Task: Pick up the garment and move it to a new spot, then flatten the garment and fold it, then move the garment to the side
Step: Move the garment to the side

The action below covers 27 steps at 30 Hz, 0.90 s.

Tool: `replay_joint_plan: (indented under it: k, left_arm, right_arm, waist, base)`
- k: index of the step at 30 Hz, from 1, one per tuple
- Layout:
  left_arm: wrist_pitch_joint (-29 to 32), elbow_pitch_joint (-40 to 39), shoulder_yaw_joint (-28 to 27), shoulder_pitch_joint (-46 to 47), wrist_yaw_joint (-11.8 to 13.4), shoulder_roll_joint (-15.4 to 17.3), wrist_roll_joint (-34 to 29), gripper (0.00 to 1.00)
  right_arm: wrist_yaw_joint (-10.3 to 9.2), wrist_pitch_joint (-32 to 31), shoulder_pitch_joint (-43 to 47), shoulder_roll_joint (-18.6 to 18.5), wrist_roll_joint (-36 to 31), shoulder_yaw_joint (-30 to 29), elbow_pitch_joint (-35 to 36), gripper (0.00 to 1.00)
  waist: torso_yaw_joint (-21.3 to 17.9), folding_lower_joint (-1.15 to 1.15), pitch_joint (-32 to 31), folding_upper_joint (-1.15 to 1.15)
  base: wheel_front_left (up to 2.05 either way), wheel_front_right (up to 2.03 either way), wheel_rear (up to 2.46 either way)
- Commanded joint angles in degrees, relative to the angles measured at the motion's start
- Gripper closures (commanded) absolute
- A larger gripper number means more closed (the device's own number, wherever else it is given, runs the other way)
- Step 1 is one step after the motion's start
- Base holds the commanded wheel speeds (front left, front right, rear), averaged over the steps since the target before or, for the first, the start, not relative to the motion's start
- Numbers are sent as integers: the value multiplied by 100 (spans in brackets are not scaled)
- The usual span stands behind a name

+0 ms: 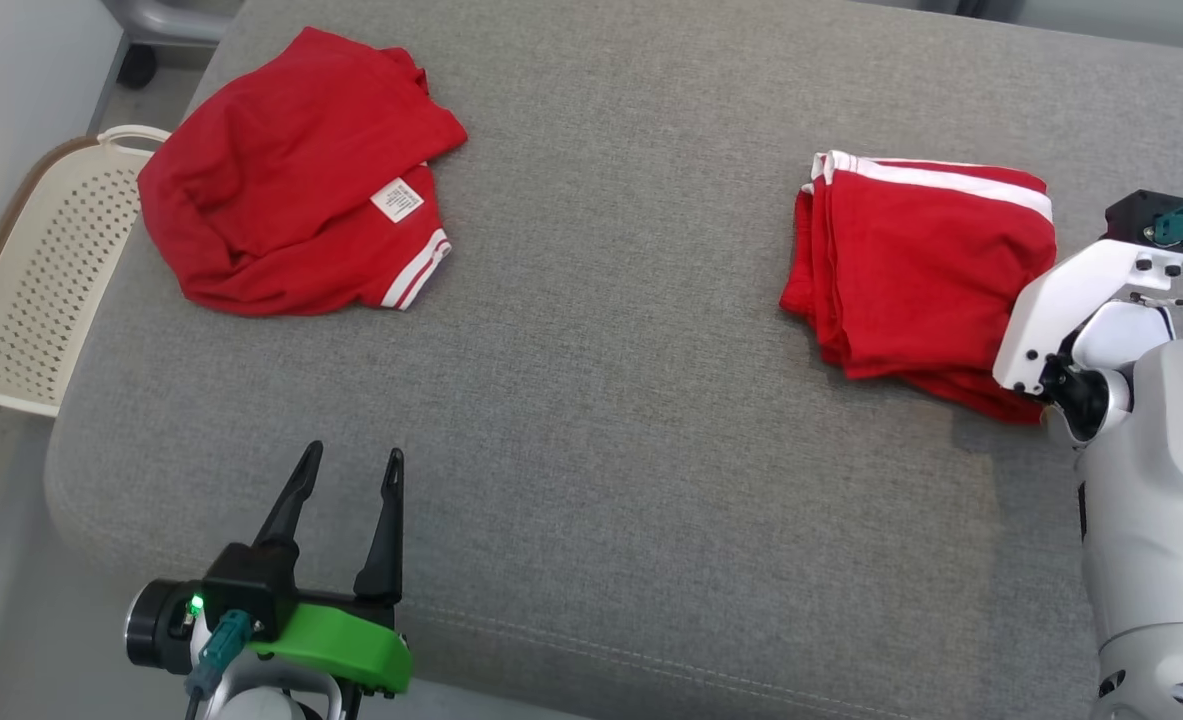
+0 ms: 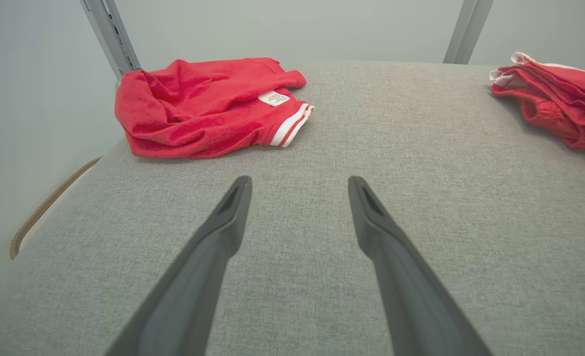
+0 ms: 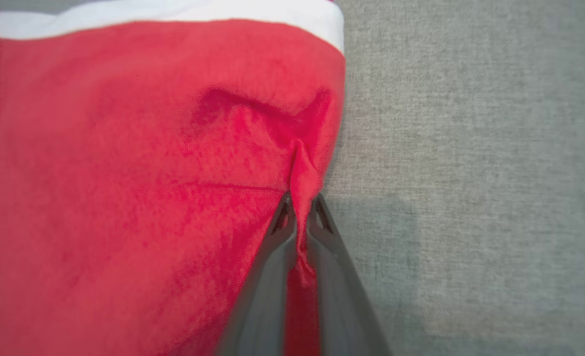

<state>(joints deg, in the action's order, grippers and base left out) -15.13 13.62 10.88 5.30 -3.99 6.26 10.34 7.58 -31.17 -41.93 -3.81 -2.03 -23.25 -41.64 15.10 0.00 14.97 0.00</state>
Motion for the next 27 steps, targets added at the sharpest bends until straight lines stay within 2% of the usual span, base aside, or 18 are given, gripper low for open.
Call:
replay_joint_plan:
  k: [1, 5, 12, 21, 27]
  left_arm:
    - [-2, -23, -14, 72, 15, 24, -57, 0]
    - [-2, -72, -16, 120, 5, 55, -61, 0]
    - [-2, -228, -31, 191, 27, 134, -112, 0]
    - [8, -531, 140, 577, -4, 244, -304, 0]
    - [77, -822, 279, 826, -42, 328, -420, 0]
  right_arm:
    - [-16, -14, 71, -160, -96, 50, -10, 100]
    - [-15, -57, 82, -280, -63, 266, 22, 100]
    - [-14, -89, 83, -736, 153, 973, 150, 100]
    - [-14, 57, -19, -1670, 381, 1639, 273, 100]
    - [-14, 334, -241, -2266, 349, 1819, 272, 100]
  waist:
    - [-114, 0, -45, 0]
    - [-287, 0, -56, 0]
    - [-907, 0, 93, 0]
    - [-1515, 0, 600, 0]
    - [-1657, 0, 1018, 0]
  base:
    - [0, 0, 0]
    - [0, 0, 0]
    - [0, 0, 0]
    - [0, 0, 0]
    - [0, 0, 0]
